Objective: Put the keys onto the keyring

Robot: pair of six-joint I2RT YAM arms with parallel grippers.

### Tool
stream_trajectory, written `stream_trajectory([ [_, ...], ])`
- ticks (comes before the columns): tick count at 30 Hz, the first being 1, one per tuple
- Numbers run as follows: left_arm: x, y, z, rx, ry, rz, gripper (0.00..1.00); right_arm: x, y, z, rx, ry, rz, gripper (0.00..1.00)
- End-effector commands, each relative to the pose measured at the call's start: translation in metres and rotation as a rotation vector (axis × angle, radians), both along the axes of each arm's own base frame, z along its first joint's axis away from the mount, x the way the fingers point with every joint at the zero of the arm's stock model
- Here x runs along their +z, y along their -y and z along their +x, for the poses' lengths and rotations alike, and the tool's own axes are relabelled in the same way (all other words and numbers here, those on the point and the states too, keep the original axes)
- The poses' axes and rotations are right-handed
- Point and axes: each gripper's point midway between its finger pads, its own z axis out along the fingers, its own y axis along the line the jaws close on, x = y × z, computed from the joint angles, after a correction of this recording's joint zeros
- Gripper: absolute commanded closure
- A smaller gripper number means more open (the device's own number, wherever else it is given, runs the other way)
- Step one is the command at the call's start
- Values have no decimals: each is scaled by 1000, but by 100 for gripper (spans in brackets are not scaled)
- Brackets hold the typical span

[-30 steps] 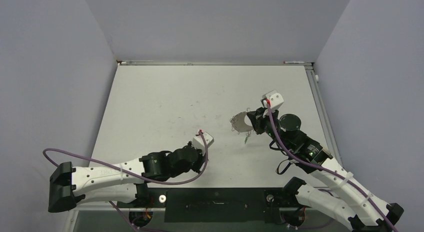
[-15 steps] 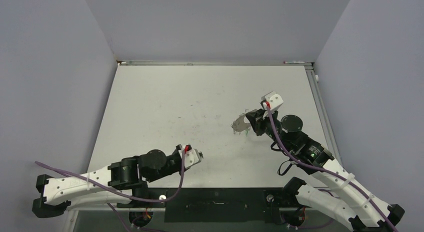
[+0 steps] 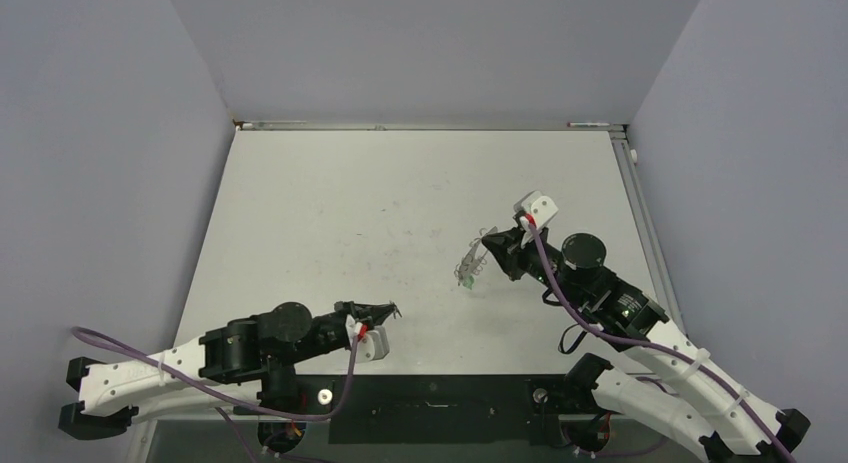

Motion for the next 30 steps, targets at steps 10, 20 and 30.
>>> stream_trajectory([
  [10,18,7,13,-24,144,66,100,20,-29,-27,197,111,49,95],
  [20,42,10,47,-16,204,13,100,4,-57,-49,301,136,-23,95],
  [30,61,-6,46,-90,188,-75,100,-2,-95,-74,493,331,-147,95],
])
